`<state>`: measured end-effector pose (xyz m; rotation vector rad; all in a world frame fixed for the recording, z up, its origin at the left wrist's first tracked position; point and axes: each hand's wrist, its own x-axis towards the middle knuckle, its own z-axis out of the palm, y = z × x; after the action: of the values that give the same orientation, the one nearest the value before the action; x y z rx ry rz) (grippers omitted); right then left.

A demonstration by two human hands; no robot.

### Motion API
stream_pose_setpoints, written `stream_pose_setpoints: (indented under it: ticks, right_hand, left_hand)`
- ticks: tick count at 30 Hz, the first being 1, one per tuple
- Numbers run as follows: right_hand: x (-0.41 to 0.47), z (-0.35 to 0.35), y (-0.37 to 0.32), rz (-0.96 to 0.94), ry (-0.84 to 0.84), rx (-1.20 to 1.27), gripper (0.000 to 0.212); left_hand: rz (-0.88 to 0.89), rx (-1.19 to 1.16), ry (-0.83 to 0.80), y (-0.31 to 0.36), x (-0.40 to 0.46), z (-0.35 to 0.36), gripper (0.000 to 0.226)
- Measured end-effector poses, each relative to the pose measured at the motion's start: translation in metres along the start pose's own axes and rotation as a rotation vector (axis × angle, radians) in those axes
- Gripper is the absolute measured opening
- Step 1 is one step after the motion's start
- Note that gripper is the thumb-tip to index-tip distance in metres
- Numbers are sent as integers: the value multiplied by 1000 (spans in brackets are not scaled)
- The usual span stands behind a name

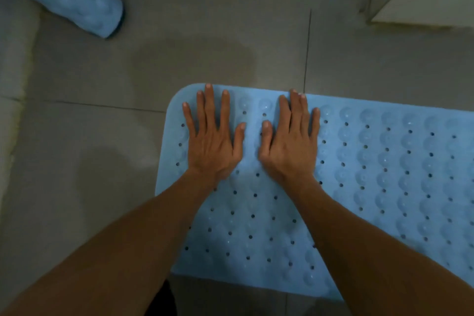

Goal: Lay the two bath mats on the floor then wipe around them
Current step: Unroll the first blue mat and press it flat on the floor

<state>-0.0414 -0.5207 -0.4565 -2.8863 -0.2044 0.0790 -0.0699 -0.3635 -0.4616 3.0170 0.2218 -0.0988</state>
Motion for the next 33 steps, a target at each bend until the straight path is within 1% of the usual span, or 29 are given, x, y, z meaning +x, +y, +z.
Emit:
stream_pose_setpoints:
  ticks: [3, 7, 12, 20, 27, 30, 33]
  right_hand:
    - [2, -7, -4, -11, 37, -36, 62]
    - [3, -5, -6, 11, 0, -21, 62]
    - [-1, -5, -5, 16, 8, -41, 63]
    - [-2, -4, -1, 8, -7, -13, 66]
    - [-4, -3, 3, -18, -6, 26, 66]
    - [-3, -3, 6, -24, -22, 101, 66]
    - [-2, -14, 17, -78, -69, 290, 57]
  left_hand:
    - [16, -17, 2, 3, 4, -13, 70]
    - [-8, -29, -59, 3, 4, -8, 71]
    - [3, -18, -63, 0, 1, -3, 72]
    - [21, -5, 11, -2, 1, 5, 73]
    - [33, -10, 37, -2, -1, 9, 74]
    - [14, 21, 30, -1, 0, 11, 74]
    - [-16, 68, -34, 2, 1, 4, 74]
